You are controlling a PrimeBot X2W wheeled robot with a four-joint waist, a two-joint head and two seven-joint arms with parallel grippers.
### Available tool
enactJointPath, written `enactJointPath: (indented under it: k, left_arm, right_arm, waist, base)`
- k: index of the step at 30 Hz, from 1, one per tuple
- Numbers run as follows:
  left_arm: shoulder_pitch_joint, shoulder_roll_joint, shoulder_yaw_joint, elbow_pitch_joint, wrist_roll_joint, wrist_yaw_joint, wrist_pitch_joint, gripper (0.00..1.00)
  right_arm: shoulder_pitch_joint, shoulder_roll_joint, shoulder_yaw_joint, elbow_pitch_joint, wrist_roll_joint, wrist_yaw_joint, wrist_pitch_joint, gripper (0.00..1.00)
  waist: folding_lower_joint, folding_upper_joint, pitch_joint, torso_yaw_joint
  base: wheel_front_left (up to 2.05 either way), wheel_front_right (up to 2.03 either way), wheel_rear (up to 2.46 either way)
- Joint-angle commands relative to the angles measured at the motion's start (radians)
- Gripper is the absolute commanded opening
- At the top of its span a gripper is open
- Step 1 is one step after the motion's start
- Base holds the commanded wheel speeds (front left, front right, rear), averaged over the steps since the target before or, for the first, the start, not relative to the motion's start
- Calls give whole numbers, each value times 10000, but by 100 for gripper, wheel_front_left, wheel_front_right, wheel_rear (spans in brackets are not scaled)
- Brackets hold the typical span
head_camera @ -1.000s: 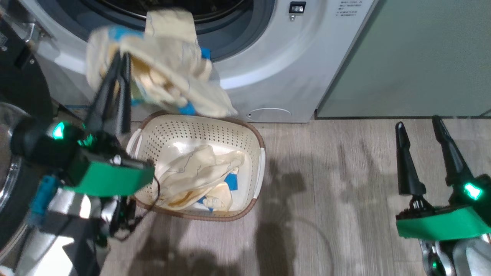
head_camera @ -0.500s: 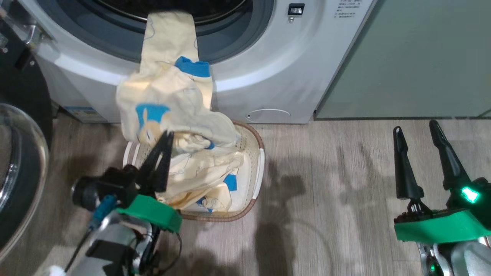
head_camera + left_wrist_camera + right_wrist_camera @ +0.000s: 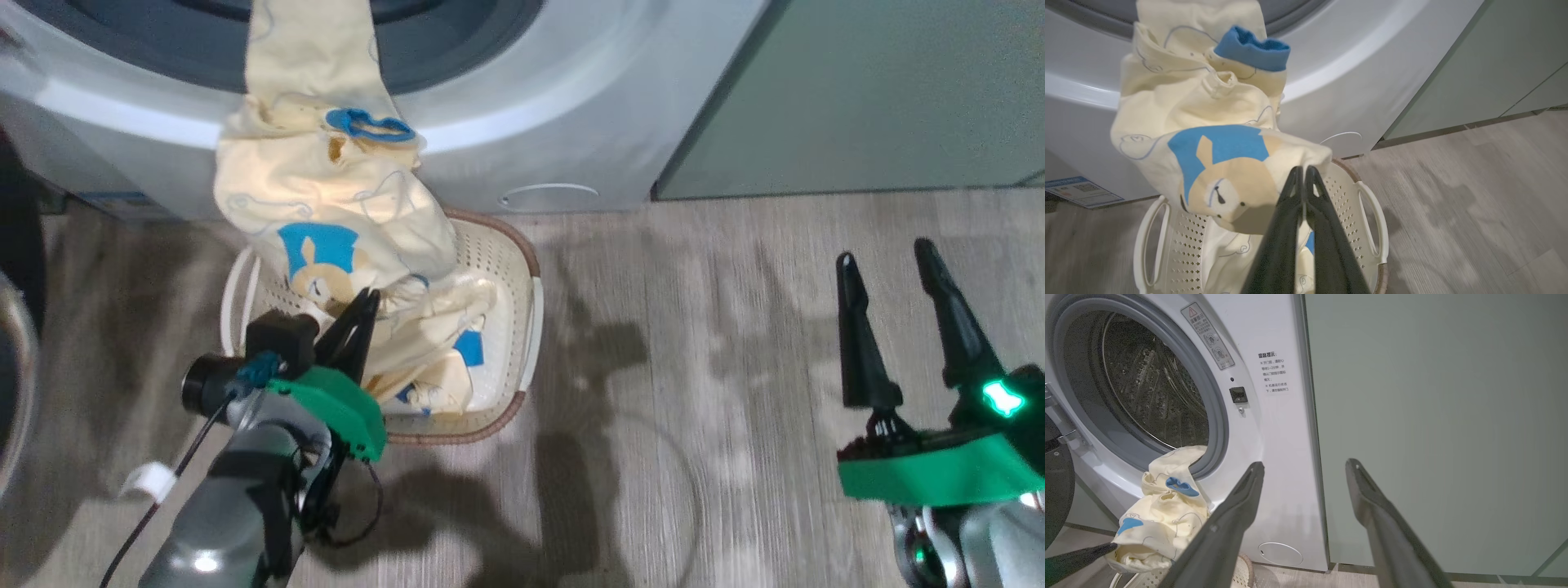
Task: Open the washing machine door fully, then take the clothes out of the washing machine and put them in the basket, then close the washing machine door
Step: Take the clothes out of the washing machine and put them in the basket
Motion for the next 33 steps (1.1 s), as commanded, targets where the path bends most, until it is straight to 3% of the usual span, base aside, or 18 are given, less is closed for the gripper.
enactJointPath:
  k: [1,11,13,14,15,24,33]
  left_arm:
    - [-520,43,311,327,60,-107,-102,0]
    - [-1976,-359,436,2949,415,-573,-103,0]
    - [-2186,-434,502,3450,388,-665,-104,87]
    - [-2186,-434,502,3450,388,-665,-104,87]
    - [-2294,-472,541,3632,379,-695,-104,100]
    - [-2815,-532,891,4603,455,-815,-104,100]
    - [-2518,-506,1121,3963,776,-778,-104,100]
  right_arm:
    - [-338,26,123,-364,91,35,-94,100]
    - [-748,193,136,-404,142,35,-94,100]
    - [-796,217,132,-392,149,35,-94,100]
    - [-796,217,132,-392,149,35,-94,100]
    - [-817,228,126,-392,151,35,-94,100]
    - [-951,300,82,-369,173,35,-94,100]
    - [-879,319,-42,-281,107,35,-94,100]
  waist:
    - [-1,0,326,-168]
    - [-1,0,1127,-655]
    - [-1,0,1227,-710]
    - [-1,0,1227,-710]
    - [-1,0,1266,-730]
    - [-1,0,1433,-838]
    - [-1,0,1168,-651]
  base:
    - [0,0,0]
    - [0,0,0]
    - [0,0,0]
    - [0,0,0]
    - [0,0,0]
    - [0,0,0]
    - [0,0,0]
